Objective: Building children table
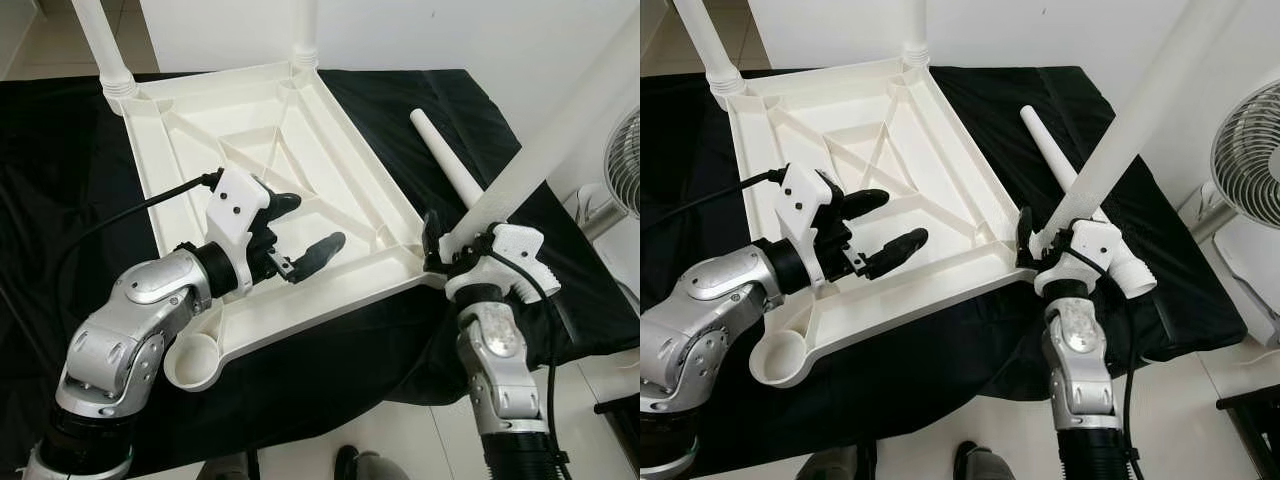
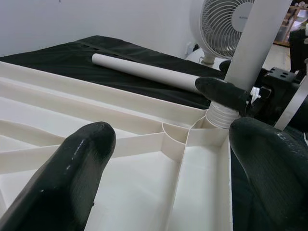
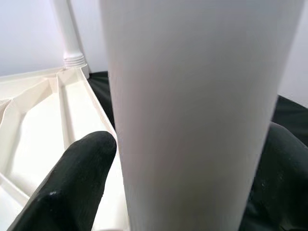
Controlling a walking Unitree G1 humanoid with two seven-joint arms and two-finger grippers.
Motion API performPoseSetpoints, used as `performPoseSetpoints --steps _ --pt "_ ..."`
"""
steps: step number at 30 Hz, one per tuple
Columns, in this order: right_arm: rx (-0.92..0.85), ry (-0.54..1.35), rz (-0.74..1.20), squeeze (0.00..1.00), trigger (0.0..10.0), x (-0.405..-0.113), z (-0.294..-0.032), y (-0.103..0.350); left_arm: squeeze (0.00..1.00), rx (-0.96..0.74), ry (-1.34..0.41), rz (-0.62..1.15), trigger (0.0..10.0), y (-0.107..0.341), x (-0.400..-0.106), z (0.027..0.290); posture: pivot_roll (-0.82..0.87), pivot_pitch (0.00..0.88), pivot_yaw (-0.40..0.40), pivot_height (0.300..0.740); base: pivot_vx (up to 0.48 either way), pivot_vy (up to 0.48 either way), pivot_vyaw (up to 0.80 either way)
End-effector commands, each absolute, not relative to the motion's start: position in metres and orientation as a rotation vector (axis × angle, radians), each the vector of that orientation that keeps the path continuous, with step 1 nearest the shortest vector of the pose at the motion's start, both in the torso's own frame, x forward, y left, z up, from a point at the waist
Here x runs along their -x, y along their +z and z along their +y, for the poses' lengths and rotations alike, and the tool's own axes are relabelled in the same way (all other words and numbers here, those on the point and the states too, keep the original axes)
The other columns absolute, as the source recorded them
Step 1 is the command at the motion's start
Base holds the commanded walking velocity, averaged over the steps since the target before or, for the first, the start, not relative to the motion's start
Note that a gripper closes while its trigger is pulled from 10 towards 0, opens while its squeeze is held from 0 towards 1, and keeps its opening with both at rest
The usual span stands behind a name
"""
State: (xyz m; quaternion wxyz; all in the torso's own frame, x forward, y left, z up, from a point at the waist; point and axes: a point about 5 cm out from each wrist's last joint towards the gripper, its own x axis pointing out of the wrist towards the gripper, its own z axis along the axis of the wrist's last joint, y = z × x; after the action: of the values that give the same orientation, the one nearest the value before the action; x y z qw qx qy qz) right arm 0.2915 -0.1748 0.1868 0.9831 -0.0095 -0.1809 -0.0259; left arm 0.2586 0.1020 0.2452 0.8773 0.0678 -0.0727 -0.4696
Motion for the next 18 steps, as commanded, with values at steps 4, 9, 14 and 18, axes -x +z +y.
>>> performPoseSetpoints --steps 4,9,14,18 --pt "0.019 -0.038 -0.362 0.00 10.0 -0.290 -0.178 0.190 0.00 -0.134 -0.940 -0.150 10.0 0.244 -0.260 0.102 0.08 0.219 -0.028 0.740 0.000 0.000 0.00" --pt "0.032 0.026 -0.366 0.00 10.0 -0.289 -0.184 0.196 0.00 -0.135 -0.940 -0.152 10.0 0.244 -0.259 0.103 0.08 0.222 -0.027 0.740 0.000 0.000 0.00" --pt "0.040 0.064 -0.362 0.00 10.0 -0.286 -0.188 0.199 0.00 -0.135 -0.943 -0.150 10.0 0.244 -0.259 0.103 0.08 0.225 -0.028 0.740 0.000 0.000 0.00" --pt "0.044 0.084 -0.357 0.00 10.0 -0.285 -0.189 0.200 0.00 -0.136 -0.945 -0.149 10.0 0.244 -0.259 0.102 0.08 0.225 -0.028 0.740 0.000 0.000 0.00"
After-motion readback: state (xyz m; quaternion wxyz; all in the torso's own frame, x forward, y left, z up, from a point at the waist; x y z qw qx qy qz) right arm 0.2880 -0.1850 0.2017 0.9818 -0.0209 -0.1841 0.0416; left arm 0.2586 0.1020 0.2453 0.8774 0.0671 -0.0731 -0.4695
